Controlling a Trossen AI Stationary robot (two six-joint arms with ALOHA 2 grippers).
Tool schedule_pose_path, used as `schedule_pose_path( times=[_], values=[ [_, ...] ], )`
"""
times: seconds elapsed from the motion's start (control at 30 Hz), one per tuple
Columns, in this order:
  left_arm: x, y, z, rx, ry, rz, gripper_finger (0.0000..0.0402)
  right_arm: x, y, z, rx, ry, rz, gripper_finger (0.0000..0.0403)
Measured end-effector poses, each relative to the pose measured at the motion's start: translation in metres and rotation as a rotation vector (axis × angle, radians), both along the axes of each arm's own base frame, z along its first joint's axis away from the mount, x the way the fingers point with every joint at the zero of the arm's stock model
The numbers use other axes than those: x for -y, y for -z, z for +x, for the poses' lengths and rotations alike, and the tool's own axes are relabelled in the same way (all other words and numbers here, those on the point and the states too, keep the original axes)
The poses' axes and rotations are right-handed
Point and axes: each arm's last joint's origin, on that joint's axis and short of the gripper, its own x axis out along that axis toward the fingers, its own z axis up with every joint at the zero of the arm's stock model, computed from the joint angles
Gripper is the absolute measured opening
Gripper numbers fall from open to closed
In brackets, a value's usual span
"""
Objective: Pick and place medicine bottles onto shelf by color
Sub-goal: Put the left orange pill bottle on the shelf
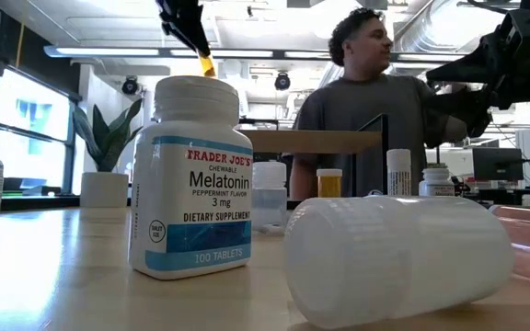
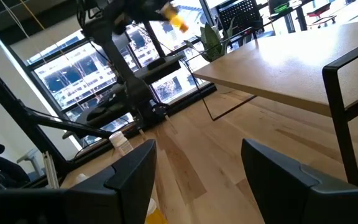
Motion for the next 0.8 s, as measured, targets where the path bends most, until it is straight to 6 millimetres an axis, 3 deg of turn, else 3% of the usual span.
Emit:
schedule_pose_path(
  times=[0.2,0.43,0.63,0.8],
  values=[
    [-0.039,-0.027,-0.028,0.006,-0.093,0.116,0.0113,0.000,0.000,0.000,0.000,0.000,0.000,0.0227],
    [-0.071,-0.044,-0.052,0.065,-0.211,0.216,0.0113,0.000,0.000,0.000,0.000,0.000,0.000,0.0227],
    [-0.088,-0.044,-0.053,0.117,-0.255,0.141,0.0113,0.000,0.000,0.000,0.000,0.000,0.000,0.0227],
    [-0.101,-0.039,-0.042,0.098,-0.266,0.044,0.0113,0.000,0.000,0.000,0.000,0.000,0.000,0.0227]
  ],
)
